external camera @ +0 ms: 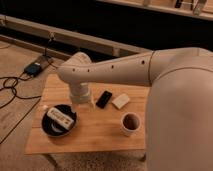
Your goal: Push the eraser across the table
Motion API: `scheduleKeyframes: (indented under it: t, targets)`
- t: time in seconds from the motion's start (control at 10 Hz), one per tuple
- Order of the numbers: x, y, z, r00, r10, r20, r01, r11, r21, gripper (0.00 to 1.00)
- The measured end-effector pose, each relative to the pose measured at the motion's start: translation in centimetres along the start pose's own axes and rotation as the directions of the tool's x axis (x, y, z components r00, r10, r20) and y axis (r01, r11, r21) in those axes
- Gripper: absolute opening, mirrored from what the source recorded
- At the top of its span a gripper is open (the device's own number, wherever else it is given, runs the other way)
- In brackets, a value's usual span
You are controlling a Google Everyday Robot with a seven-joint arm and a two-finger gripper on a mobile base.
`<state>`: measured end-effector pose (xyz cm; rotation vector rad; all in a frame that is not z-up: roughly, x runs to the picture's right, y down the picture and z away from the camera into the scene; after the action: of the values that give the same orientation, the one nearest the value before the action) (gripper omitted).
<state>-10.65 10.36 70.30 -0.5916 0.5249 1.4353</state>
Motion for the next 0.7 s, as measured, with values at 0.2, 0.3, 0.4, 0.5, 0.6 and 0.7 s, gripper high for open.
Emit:
scheduleKeyframes:
  t: [0.2, 0.3, 0.4, 0.5, 0.6, 0.7]
  targets:
    - [0.0, -0.2, 0.4, 1.000, -0.024, -0.012, 0.024, 1.000, 0.011, 0.65]
    - [0.0, -0.7, 1.2, 0.998, -0.049, -0.028, 0.050, 0.998, 0.024, 0.65]
    - [-0.1, -1.2, 2.2, 0.996, -0.073, -0.043, 0.075, 0.997, 0.031, 0.65]
    - [-0.4, -1.7, 3.3, 0.994, -0.090, -0.055, 0.092, 0.995, 0.032, 0.65]
    - [-1.1, -2.0, 4.4, 0.993, -0.100, -0.055, 0.102, 0.995, 0.021, 0.65]
    - [-1.6, -2.6, 5.5, 0.992, -0.107, -0.063, 0.108, 0.994, 0.017, 0.65]
